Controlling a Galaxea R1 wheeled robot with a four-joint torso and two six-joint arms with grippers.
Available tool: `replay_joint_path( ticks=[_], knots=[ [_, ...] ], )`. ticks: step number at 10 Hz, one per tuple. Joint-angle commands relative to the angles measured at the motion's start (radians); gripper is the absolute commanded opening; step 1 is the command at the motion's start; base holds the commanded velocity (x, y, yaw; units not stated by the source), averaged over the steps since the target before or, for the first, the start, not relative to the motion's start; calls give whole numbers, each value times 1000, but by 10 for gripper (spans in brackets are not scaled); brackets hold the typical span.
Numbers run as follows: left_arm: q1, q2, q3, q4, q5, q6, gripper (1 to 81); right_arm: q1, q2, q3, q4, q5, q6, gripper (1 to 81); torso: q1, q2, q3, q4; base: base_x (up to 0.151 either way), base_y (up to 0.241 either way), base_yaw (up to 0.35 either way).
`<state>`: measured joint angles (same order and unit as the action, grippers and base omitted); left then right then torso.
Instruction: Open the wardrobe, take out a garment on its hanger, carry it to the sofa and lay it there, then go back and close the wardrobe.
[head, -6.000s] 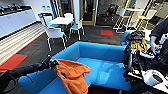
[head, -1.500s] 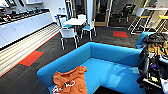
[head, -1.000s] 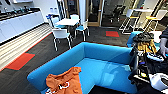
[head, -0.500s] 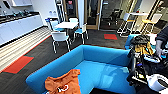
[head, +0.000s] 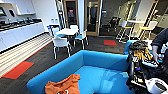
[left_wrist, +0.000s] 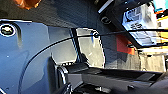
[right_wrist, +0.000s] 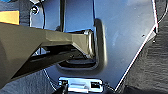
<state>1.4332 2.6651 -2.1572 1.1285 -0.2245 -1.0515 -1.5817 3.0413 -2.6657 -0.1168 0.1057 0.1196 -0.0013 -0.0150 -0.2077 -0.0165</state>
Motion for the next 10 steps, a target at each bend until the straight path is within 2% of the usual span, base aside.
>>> replay_joint_path(
  ticks=[1, 3, 10],
  knots=[
    [-26, -3, -13, 17, 17, -1, 811, 12, 4, 8, -6, -60, 0, 811, 1, 0, 0, 0, 0, 0, 0],
    [-21, 9, -29, 17, 16, -1, 811, 10, 6, 7, -7, -60, 0, 811, 1, 0, -1, 0, -31, 0, 0],
    [-18, 12, -29, 19, 16, 1, 811, 10, 7, 8, -9, -60, 0, 811, 1, 0, 0, 0, -72, 0, 0]
  ],
)
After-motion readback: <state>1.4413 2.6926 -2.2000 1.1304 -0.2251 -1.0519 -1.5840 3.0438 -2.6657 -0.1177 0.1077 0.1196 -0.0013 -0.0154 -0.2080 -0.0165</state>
